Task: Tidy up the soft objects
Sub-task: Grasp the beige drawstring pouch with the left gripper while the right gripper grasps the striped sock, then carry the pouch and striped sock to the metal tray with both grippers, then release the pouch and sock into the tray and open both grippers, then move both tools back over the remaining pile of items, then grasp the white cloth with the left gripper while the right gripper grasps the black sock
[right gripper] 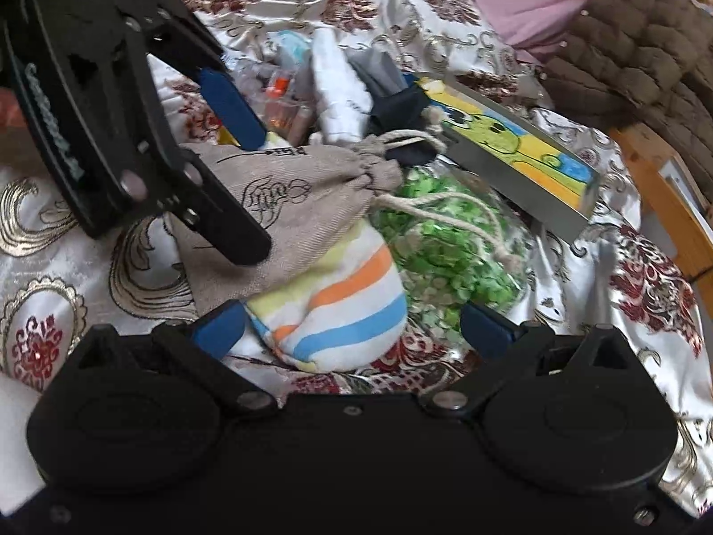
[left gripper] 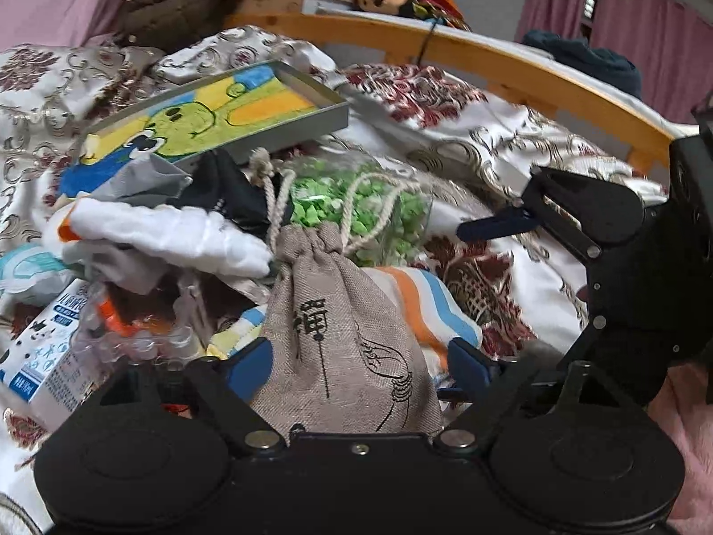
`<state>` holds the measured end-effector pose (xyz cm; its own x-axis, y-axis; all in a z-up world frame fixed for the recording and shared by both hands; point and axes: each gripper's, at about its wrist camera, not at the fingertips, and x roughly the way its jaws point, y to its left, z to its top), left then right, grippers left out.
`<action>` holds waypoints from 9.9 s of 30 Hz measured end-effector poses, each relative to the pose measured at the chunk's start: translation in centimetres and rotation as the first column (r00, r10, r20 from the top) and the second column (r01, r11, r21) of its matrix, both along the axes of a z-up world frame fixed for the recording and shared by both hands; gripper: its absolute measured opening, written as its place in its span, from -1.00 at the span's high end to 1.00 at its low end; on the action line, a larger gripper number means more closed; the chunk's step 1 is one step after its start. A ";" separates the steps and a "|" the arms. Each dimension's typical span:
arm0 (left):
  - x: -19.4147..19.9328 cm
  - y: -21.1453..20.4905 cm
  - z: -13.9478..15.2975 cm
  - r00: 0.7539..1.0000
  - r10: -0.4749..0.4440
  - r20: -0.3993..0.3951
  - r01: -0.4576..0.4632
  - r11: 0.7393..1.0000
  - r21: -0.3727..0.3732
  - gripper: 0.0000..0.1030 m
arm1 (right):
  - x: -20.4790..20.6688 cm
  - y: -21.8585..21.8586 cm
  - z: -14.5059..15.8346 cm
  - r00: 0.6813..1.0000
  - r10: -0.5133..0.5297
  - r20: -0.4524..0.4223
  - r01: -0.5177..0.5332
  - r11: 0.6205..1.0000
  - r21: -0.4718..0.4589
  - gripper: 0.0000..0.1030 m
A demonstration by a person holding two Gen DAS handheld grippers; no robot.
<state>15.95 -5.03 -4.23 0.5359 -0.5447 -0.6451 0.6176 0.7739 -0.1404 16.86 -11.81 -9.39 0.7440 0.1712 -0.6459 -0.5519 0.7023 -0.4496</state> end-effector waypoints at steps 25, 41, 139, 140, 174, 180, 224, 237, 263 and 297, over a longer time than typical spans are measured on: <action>0.2 0.0 -0.6 0.990 0.109 -0.085 -0.108 0.994 0.016 0.50 | 1.5 0.8 -1.6 0.999 0.005 -0.038 -0.006 1.000 -0.012 0.16; -3.2 0.6 0.8 0.976 0.205 -0.077 -0.207 0.978 -0.017 0.68 | 0.0 1.1 -0.7 0.999 -0.019 0.032 0.020 0.999 -0.041 0.77; 22.2 -8.2 6.7 0.745 0.642 0.181 -0.653 0.757 0.003 -0.78 | 23.6 -16.6 4.8 0.857 -0.509 0.077 0.301 0.617 0.727 -0.98; 21.6 -7.7 7.0 0.739 0.649 0.183 -0.659 0.752 -0.008 -0.81 | 22.9 -16.8 5.2 0.856 -0.511 0.081 0.292 0.606 0.740 -0.98; -4.5 5.1 11.3 0.702 0.647 0.299 -0.590 0.763 -0.265 -0.98 | -4.7 -8.9 9.2 0.820 -0.463 0.336 0.074 0.668 0.740 -0.99; -6.6 6.7 9.8 0.707 0.648 0.283 -0.603 0.762 -0.237 -0.98 | -6.0 -7.1 8.4 0.851 -0.421 0.313 0.109 0.725 0.680 -0.99; -5.2 7.0 3.2 0.693 0.718 0.062 -0.718 0.679 0.153 -0.98 | -4.6 -2.2 4.6 0.949 -0.269 0.165 0.196 0.912 0.361 -0.99; -4.9 6.6 3.3 0.695 0.711 0.102 -0.718 0.680 0.150 -0.98 | -3.6 -2.3 4.5 0.936 -0.308 0.172 0.224 0.894 0.388 -0.99; -2.8 3.5 3.8 0.776 0.515 0.363 -0.580 0.809 0.093 -0.98 | 0.9 -4.2 4.6 0.910 -0.373 0.179 0.266 0.859 0.438 -0.99; 2.8 0.6 0.8 0.893 0.190 0.407 -0.269 0.952 0.147 -0.68 | 8.8 -6.3 3.2 0.962 -0.274 0.010 0.212 0.765 0.607 -0.65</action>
